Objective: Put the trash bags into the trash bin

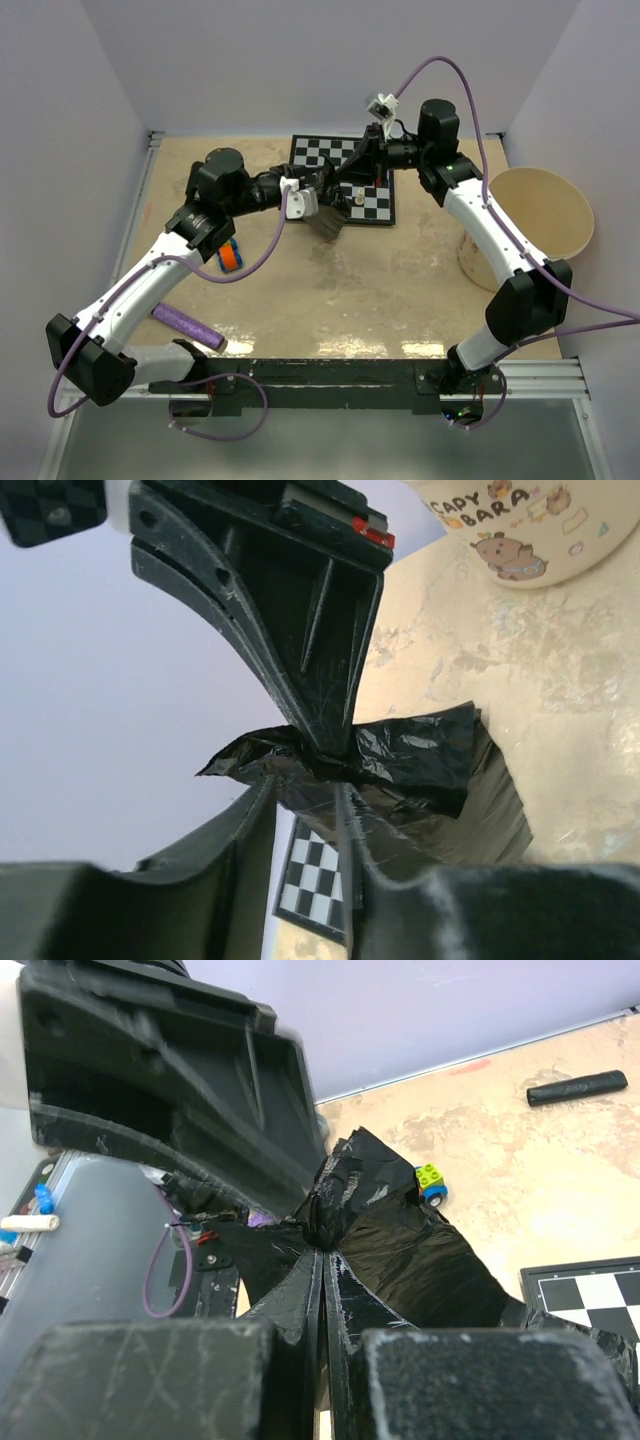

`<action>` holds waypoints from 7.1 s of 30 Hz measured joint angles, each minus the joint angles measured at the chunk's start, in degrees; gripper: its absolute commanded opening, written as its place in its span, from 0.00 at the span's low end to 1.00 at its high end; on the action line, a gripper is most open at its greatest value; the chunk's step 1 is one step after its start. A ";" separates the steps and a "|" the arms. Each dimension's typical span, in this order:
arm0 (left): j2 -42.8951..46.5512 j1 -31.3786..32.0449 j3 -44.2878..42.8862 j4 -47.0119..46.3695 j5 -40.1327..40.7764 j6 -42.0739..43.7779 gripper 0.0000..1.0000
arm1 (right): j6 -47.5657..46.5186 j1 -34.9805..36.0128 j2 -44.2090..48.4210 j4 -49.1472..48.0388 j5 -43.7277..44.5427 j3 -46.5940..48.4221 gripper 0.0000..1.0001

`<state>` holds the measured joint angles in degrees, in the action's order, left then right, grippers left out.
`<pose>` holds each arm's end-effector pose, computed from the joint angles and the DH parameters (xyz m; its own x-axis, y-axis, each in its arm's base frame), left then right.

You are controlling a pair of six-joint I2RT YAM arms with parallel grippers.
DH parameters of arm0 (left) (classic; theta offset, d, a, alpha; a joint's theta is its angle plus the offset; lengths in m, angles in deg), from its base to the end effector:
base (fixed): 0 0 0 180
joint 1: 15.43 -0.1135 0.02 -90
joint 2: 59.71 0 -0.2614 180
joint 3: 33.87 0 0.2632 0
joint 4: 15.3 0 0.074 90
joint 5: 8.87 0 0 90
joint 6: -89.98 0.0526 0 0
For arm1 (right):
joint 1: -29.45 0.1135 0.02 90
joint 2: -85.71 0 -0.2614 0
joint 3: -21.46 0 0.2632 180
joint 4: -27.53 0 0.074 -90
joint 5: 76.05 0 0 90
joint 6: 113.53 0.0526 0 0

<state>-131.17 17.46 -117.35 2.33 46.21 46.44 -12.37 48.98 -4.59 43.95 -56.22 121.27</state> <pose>0.2447 -0.1941 0.4047 0.6130 0.3114 -0.7261 0.6958 0.2227 0.6829 0.3342 0.1710 0.4073 -0.3035 -0.0380 -0.9521 -0.9528 0.0152 0.3032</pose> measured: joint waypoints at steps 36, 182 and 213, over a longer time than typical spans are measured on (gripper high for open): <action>-1.33 -0.33 -1.99 4.66 -0.72 4.17 0.00 | 1.22 -0.85 -0.44 -1.73 -2.14 -1.75 0.00; -11.15 -8.24 -8.85 -6.51 3.63 -65.46 0.59 | -14.84 7.17 4.94 9.31 43.69 3.82 0.00; -10.71 -9.51 -10.27 -5.88 6.03 -56.26 0.00 | -0.72 7.41 -1.70 6.05 40.00 2.25 0.64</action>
<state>-141.88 7.95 -127.63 -3.55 52.25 -9.82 -13.09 56.39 -6.29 50.01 -16.22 123.52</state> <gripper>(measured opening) 0.012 0.638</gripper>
